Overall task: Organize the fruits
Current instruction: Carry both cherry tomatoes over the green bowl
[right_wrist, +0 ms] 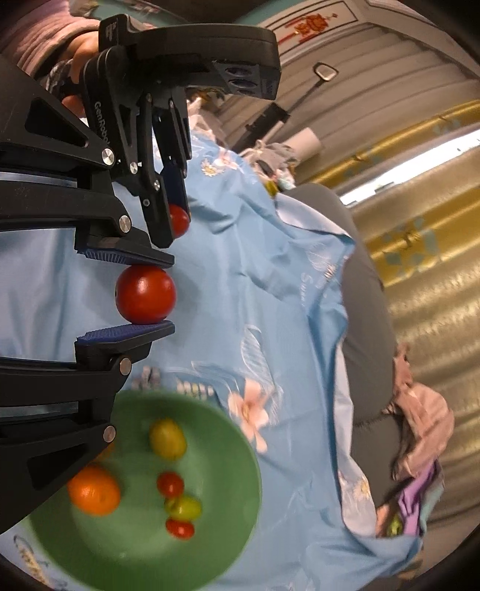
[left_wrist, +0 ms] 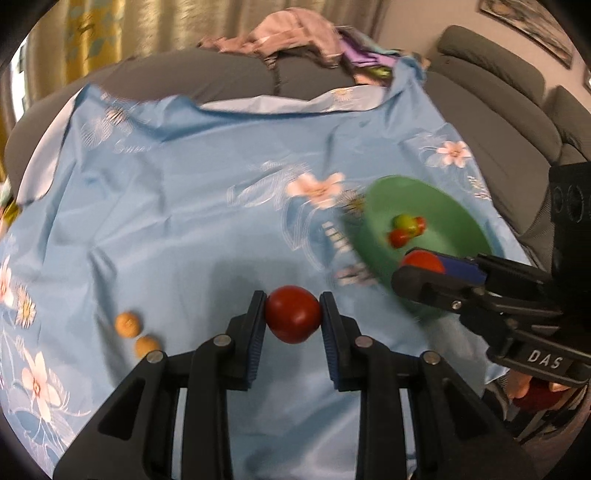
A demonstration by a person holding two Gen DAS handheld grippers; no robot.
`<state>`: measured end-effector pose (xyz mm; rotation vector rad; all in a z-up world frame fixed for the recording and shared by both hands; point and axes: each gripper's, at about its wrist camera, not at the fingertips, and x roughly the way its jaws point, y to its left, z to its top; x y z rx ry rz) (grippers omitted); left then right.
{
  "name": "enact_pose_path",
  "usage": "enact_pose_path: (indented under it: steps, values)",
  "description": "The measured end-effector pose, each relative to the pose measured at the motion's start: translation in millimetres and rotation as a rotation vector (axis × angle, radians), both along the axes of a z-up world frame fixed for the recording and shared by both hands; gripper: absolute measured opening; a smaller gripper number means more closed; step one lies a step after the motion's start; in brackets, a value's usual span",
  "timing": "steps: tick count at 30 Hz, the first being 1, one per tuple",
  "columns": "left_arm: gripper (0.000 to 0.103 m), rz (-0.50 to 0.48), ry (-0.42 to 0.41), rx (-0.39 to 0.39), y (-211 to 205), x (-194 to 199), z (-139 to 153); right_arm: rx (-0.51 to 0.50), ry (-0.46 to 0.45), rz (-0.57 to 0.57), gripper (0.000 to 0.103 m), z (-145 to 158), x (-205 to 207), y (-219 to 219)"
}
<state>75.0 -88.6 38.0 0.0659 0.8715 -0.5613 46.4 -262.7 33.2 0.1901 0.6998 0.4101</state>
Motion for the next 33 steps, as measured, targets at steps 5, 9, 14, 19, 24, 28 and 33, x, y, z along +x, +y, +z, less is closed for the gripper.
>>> enact_pose_path:
  steps: [5,9,14,19,24,28,33]
  values:
    - [0.028,-0.077,-0.024,-0.013,-40.3,-2.3,13.3,0.015,-0.028,-0.072,0.031,7.6,-13.2,-32.7]
    - [0.028,-0.135,-0.029,-0.008,-72.0,-2.1,16.2,0.021,-0.034,-0.130,0.031,7.1,-21.2,-57.8]
    - [0.028,-0.198,-0.010,0.008,-105.4,2.5,9.9,0.031,-0.027,-0.196,0.031,1.5,-26.7,-85.4]
    - [0.028,-0.231,0.006,0.040,-127.1,5.9,1.7,0.042,-0.013,-0.233,0.031,-7.0,-26.1,-102.9]
    - [0.028,-0.234,0.022,0.072,-136.7,9.7,-8.8,0.032,-0.007,-0.253,0.031,-12.6,-25.1,-109.9]
    - [0.028,-0.228,0.029,0.092,-138.3,11.0,-14.7,0.029,0.001,-0.269,0.031,-16.2,-24.4,-115.8]
    - [0.028,-0.232,0.031,0.105,-141.0,10.7,-17.8,0.021,0.002,-0.275,0.031,-17.2,-25.3,-116.7]
